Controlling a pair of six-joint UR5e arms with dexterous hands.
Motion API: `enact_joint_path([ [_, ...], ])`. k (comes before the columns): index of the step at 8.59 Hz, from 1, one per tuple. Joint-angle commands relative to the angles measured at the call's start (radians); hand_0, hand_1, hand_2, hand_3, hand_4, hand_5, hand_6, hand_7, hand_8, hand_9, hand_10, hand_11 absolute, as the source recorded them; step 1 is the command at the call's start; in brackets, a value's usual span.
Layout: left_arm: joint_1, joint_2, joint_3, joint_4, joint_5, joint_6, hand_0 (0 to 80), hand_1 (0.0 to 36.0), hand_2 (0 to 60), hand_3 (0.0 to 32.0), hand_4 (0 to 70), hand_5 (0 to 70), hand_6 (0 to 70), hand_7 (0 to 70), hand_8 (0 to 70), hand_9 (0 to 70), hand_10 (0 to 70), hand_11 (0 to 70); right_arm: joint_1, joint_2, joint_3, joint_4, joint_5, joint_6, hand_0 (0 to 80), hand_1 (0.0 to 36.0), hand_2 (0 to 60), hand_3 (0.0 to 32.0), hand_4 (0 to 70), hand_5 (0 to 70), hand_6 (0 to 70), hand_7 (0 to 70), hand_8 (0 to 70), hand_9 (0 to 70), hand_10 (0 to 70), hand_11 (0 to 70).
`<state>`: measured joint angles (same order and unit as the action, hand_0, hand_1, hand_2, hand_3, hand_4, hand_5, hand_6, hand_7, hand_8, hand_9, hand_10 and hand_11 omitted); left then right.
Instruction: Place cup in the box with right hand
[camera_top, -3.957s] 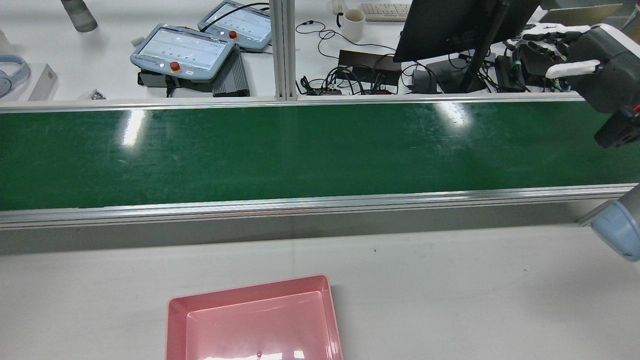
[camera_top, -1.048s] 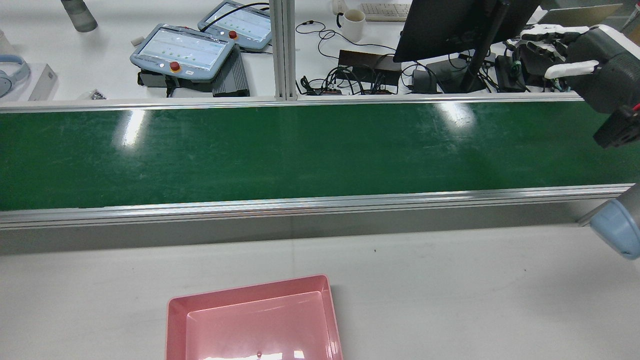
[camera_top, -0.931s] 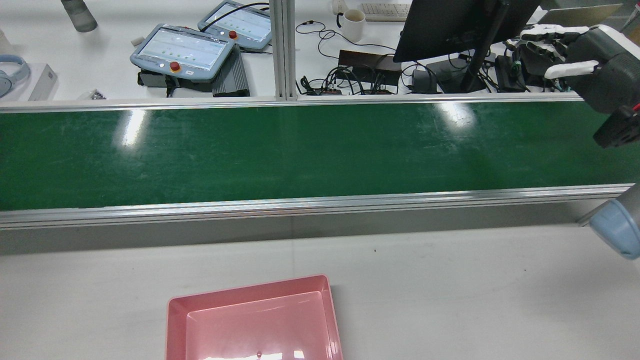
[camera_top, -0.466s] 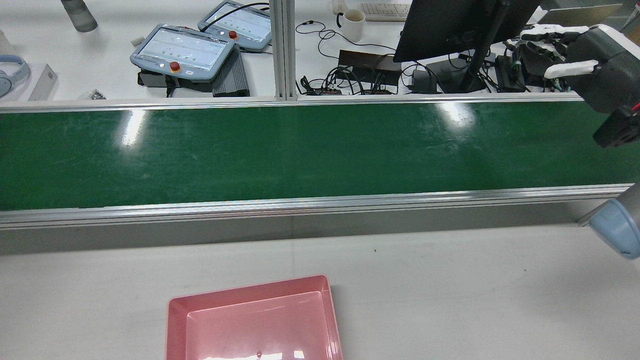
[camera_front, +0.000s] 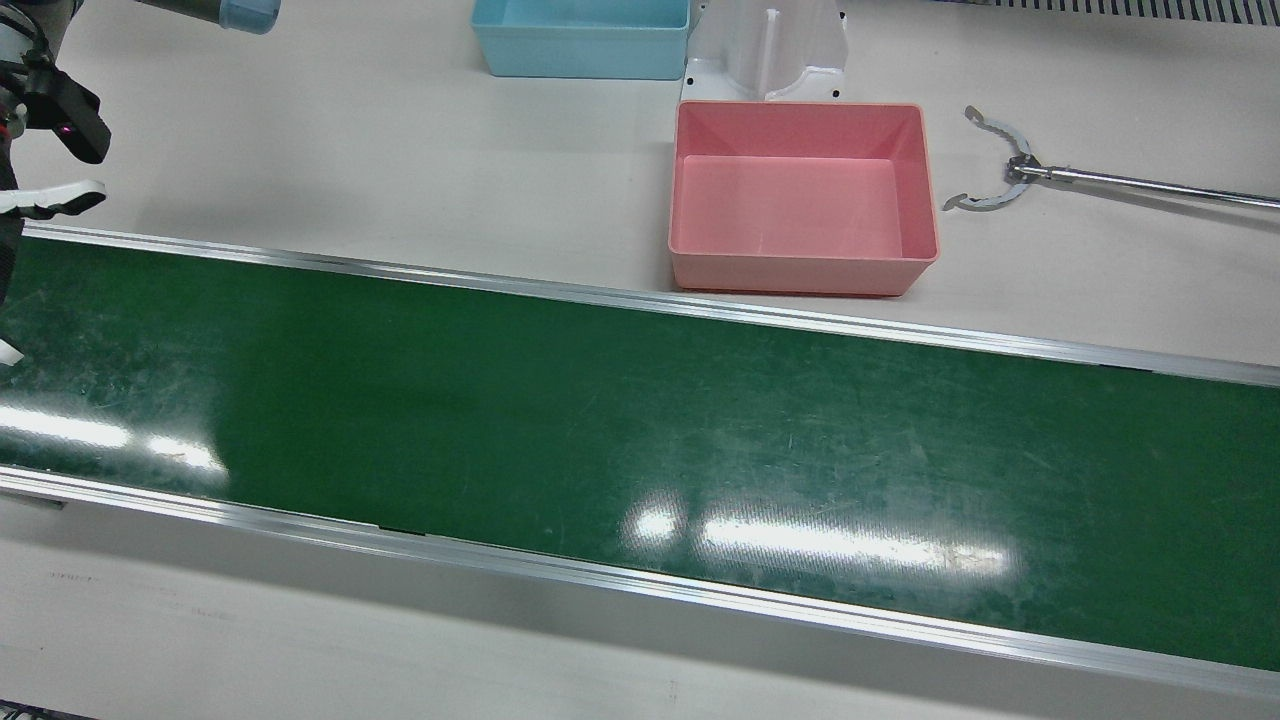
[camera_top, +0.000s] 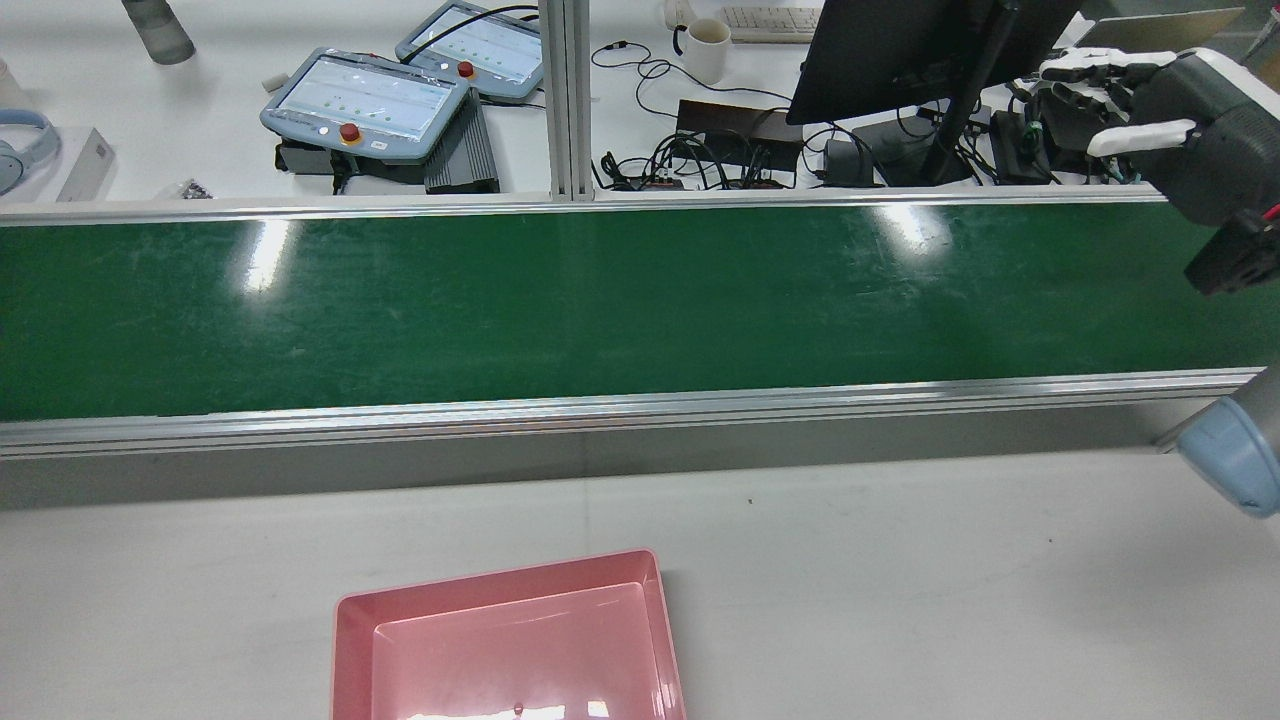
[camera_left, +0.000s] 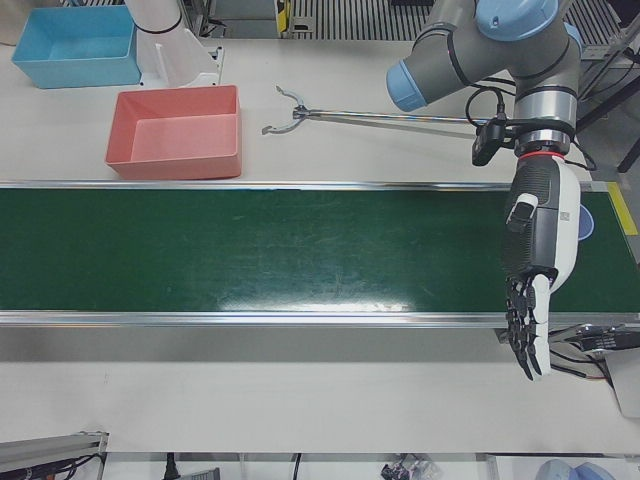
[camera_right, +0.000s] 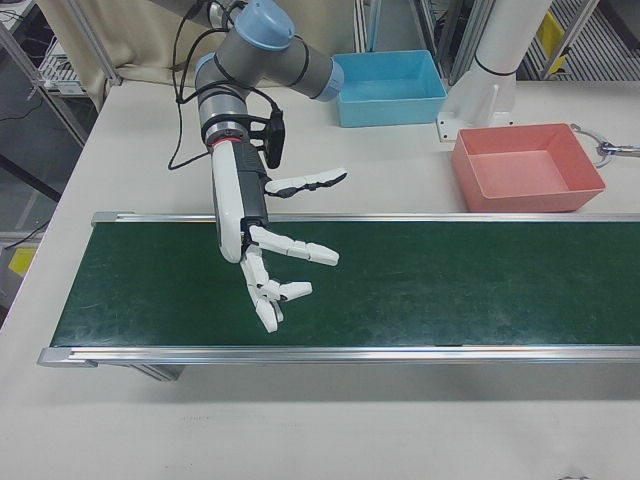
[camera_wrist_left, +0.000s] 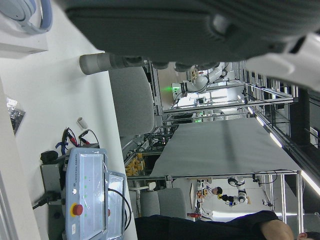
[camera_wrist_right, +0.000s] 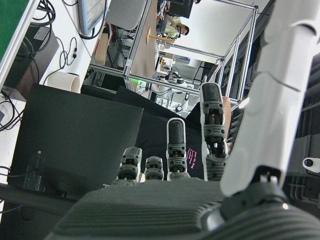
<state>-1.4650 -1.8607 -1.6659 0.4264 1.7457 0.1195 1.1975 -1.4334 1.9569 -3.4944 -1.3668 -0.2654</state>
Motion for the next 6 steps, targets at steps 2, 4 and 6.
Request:
enact_joint_path([
  [2,0.000,0.000,0.000,0.000,0.000,0.000,0.0,0.0,0.0,0.0,0.0,0.0,0.0,0.0,0.0,0.0,0.0,0.0,-0.001,0.002,0.002,0.000,0.000,0.002,56.2,12.1,0.0,0.0,36.1,5.6,11.1,47.1,2.8,11.7,8.7,14.3],
  [4,-0.002,0.002,-0.005,-0.002,0.000,0.000,0.0,0.0,0.0,0.0,0.0,0.0,0.0,0.0,0.0,0.0,0.0,0.0,-0.001,0.004,0.001,0.000,0.000,0.000,56.4,12.3,0.0,0.0,35.5,5.6,10.9,46.7,2.7,11.5,8.4,13.8],
  [6,0.000,0.000,0.000,-0.002,0.000,-0.001,0.0,0.0,0.0,0.0,0.0,0.0,0.0,0.0,0.0,0.0,0.0,0.0,-0.001,0.002,-0.001,0.000,-0.002,0.000,56.5,12.2,0.0,0.0,35.7,5.6,11.0,46.8,2.8,11.7,8.4,13.9],
])
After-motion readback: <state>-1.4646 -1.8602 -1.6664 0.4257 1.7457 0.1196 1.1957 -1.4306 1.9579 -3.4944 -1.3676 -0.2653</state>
